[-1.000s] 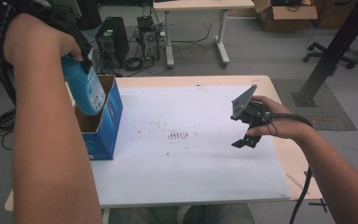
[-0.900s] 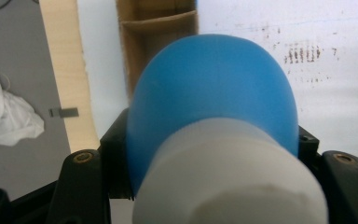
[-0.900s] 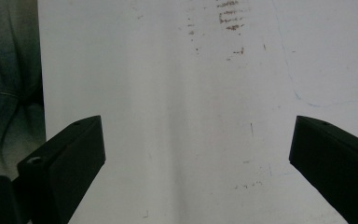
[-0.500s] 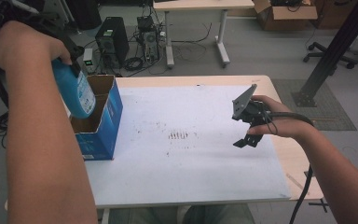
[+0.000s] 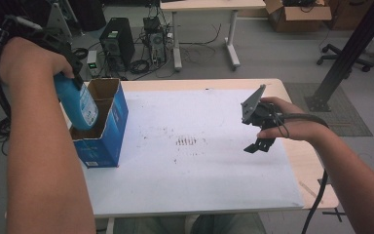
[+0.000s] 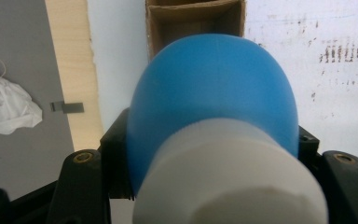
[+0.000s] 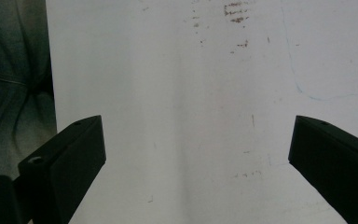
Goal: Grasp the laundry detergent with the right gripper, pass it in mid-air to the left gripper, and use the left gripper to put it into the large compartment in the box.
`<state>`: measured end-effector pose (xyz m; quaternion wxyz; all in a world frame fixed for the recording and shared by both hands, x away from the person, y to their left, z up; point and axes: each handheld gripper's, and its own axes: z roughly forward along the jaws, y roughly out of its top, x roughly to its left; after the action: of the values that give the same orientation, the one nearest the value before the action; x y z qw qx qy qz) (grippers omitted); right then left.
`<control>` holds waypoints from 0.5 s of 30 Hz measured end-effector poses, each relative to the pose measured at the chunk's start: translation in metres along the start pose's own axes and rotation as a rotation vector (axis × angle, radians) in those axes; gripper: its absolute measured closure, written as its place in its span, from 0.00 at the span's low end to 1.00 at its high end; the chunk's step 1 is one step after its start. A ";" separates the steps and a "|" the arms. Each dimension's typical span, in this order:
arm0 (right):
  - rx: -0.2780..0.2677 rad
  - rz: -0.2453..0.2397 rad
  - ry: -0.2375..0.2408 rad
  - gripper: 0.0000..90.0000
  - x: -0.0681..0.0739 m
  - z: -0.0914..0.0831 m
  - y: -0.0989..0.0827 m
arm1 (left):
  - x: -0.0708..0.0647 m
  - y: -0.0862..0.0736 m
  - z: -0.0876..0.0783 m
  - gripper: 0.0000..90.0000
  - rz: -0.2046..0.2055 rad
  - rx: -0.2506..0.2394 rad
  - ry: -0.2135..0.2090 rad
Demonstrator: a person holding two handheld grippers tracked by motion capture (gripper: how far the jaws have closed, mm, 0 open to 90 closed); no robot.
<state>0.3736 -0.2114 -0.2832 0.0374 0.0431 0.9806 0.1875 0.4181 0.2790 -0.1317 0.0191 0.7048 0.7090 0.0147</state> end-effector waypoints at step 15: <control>0.000 0.011 -0.003 0.04 0.002 -0.001 -0.002 | -0.002 0.004 0.042 0.42 0.011 0.032 -0.003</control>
<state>0.3716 -0.2130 -0.2830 0.0377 0.0485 0.9803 0.1878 0.4238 0.2770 -0.1739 0.0086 0.7090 0.7051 0.0023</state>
